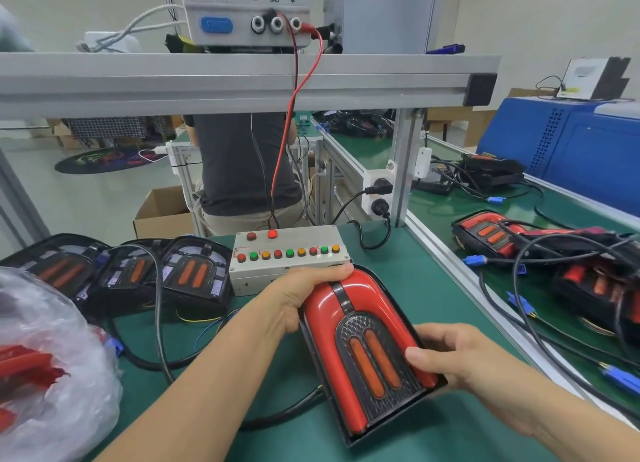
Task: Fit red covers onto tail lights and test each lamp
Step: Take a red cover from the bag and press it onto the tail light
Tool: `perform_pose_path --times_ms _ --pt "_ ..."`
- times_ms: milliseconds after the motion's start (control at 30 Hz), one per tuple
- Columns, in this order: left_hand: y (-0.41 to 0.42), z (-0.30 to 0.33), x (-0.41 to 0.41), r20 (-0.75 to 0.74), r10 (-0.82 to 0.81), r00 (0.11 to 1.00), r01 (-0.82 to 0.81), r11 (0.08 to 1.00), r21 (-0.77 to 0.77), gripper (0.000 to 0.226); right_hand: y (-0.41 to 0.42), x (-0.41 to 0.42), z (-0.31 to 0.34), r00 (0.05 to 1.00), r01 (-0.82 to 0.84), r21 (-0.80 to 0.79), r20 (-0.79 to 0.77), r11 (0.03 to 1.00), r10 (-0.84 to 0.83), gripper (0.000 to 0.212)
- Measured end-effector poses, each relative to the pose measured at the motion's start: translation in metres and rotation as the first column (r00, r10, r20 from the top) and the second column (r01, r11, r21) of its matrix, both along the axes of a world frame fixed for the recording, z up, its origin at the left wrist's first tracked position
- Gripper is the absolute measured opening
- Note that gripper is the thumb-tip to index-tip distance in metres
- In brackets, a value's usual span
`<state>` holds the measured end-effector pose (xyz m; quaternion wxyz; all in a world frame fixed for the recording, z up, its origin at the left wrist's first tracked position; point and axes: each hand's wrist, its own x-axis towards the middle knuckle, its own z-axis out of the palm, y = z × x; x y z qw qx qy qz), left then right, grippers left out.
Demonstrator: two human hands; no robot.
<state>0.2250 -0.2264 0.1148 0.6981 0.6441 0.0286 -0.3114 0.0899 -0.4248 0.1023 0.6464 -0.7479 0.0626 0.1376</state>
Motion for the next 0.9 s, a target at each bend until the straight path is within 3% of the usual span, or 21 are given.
perform_pose_path --times_ms 100,367,533,667,733,833,867,900 --pt "-0.001 0.003 0.001 -0.033 -0.009 0.999 0.009 1.000 -0.006 0.044 0.003 -0.003 -0.002 0.999 0.041 0.008 0.026 0.999 -0.041 0.023" --pt "-0.002 0.010 -0.002 0.026 -0.017 1.000 0.016 0.999 0.044 0.045 0.004 0.001 -0.006 0.995 0.079 -0.033 0.068 0.996 -0.076 0.019" --pt "0.004 0.013 -0.007 0.073 -0.029 0.997 0.031 0.999 -0.024 0.058 -0.004 0.003 -0.008 0.994 0.094 0.031 0.058 0.995 -0.096 0.022" --pt "0.001 0.004 -0.019 0.150 0.076 0.986 -0.068 0.996 -0.063 0.028 -0.003 -0.004 -0.015 0.972 0.201 0.176 0.090 0.964 -0.219 0.032" --pt "-0.010 0.003 -0.024 0.138 0.158 0.978 -0.134 0.977 -0.166 0.018 0.001 -0.005 -0.010 0.972 0.152 0.185 0.149 0.971 -0.181 0.041" --pt "-0.028 0.016 -0.030 0.125 0.114 0.985 -0.062 0.931 -0.361 0.018 0.008 -0.001 0.004 0.984 -0.050 0.210 0.179 0.977 0.012 0.030" --pt "-0.036 0.022 -0.032 0.156 0.084 0.984 -0.013 0.911 -0.412 0.020 0.013 0.000 0.008 0.980 -0.165 0.318 0.164 0.934 0.117 0.034" --pt "-0.043 0.030 -0.036 0.201 0.052 0.978 0.039 0.905 -0.423 0.021 0.017 -0.002 0.011 0.956 -0.270 0.451 0.232 0.851 0.181 0.022"
